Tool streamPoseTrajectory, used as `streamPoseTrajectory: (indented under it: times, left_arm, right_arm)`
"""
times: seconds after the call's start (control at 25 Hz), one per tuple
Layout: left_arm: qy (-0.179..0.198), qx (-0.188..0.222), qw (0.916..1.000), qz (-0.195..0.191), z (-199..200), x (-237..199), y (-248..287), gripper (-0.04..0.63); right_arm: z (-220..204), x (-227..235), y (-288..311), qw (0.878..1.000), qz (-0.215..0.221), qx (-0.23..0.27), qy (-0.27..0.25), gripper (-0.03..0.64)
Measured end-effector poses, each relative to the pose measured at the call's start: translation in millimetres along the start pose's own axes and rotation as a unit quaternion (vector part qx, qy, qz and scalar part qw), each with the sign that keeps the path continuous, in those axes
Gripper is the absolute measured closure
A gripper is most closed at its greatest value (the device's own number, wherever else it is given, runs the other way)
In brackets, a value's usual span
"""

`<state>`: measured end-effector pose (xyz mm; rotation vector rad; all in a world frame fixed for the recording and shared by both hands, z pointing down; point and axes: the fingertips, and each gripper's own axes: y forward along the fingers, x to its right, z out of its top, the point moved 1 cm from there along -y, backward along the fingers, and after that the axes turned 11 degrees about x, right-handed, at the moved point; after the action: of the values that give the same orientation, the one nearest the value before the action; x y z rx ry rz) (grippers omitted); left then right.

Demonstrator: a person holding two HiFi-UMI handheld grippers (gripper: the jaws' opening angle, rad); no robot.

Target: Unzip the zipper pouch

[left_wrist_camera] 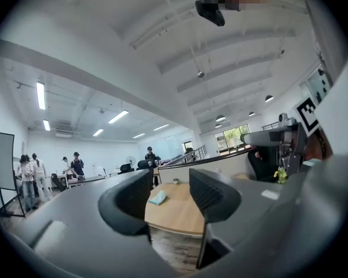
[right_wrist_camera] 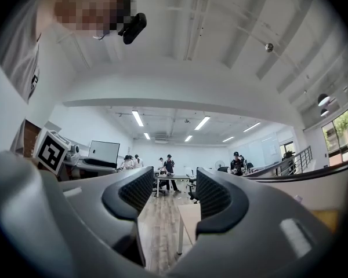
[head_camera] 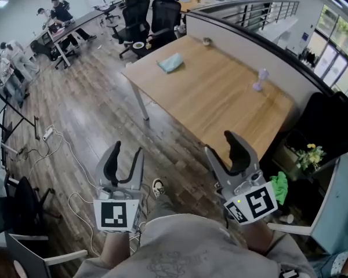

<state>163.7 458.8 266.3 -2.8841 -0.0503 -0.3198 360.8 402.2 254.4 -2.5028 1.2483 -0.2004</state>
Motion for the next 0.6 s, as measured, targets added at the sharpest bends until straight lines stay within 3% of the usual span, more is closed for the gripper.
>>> streamPoseTrajectory:
  times: [0.12,0.6]
  left_arm:
    - [-0.003,-0.002,1.0,0.006,-9.6,-12.1,9.9,0.37]
    - [-0.034,-0.031,0.9989,-0.008,-65.9,-92.2,98.4,0.37]
  right_arm:
    - [-12.3,6.3,13.7,1.0,0.001,-0.009,-0.001,0.402]
    - [-83.4,35.9,127.5,0.998,0.003,-0.062,0.001,0.403]
